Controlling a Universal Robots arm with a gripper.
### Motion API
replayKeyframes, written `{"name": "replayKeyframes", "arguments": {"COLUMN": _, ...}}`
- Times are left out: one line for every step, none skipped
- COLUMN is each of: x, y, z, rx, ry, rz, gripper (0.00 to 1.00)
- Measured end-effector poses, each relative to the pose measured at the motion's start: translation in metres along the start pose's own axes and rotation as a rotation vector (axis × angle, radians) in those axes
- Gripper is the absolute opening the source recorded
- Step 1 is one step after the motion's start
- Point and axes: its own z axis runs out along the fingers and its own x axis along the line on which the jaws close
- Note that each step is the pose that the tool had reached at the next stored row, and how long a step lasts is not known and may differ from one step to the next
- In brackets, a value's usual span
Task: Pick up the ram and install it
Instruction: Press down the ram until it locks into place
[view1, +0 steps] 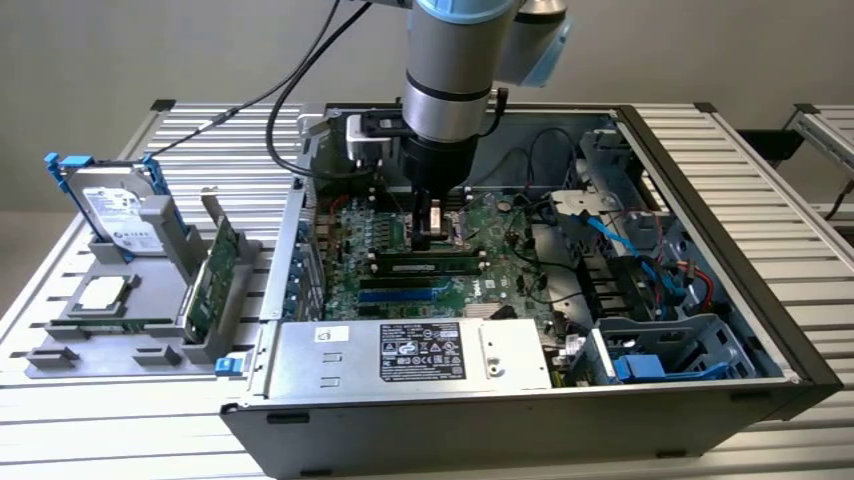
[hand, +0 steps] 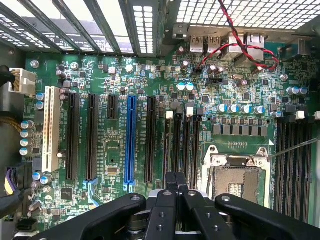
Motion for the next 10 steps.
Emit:
{"name": "replayKeyframes", "arguments": {"x": 0.0, "y": 0.0, "z": -0.0001, "rx": 0.0003, "ry": -0.0006, "rz": 0.009, "gripper": 0.11}}
{"name": "replayKeyframes", "arguments": {"x": 0.0001, "y": 0.0001, "z": -0.0001, "rx": 0.0006, "ry": -0.0012, "rz": 0.018, "gripper": 0.11}}
{"name": "replayKeyframes", "arguments": {"x": 0.0001, "y": 0.0001, "z": 0.0, "rx": 0.0009, "ry": -0.002, "rz": 0.026, "gripper": 0.11}}
{"name": "replayKeyframes", "arguments": {"x": 0.0001, "y": 0.0, "z": 0.0, "rx": 0.0013, "ry": -0.0027, "rz": 0.036, "gripper": 0.11}}
{"name": "replayKeyframes", "arguments": {"x": 0.0001, "y": 0.0001, "z": 0.0, "rx": 0.0017, "ry": -0.0037, "rz": 0.049, "gripper": 0.11}}
{"name": "replayKeyframes", "arguments": {"x": 0.0001, "y": 0.0, "z": 0.0, "rx": 0.0023, "ry": -0.0049, "rz": 0.063, "gripper": 0.11}}
{"name": "replayKeyframes", "arguments": {"x": 0.0001, "y": 0.0, "z": 0.0, "rx": 0.0028, "ry": -0.0061, "rz": 0.079, "gripper": 0.11}}
{"name": "replayKeyframes", "arguments": {"x": 0.0001, "y": 0.0, "z": 0.0, "rx": 0.0034, "ry": -0.0073, "rz": 0.095, "gripper": 0.11}}
{"name": "replayKeyframes", "arguments": {"x": 0.0001, "y": 0.0, "z": 0.0, "rx": 0.0039, "ry": -0.0084, "rz": 0.109, "gripper": 0.11}}
{"name": "replayKeyframes", "arguments": {"x": 0.0001, "y": 0.0, "z": 0.0, "rx": 0.0045, "ry": -0.0097, "rz": 0.126, "gripper": 0.11}}
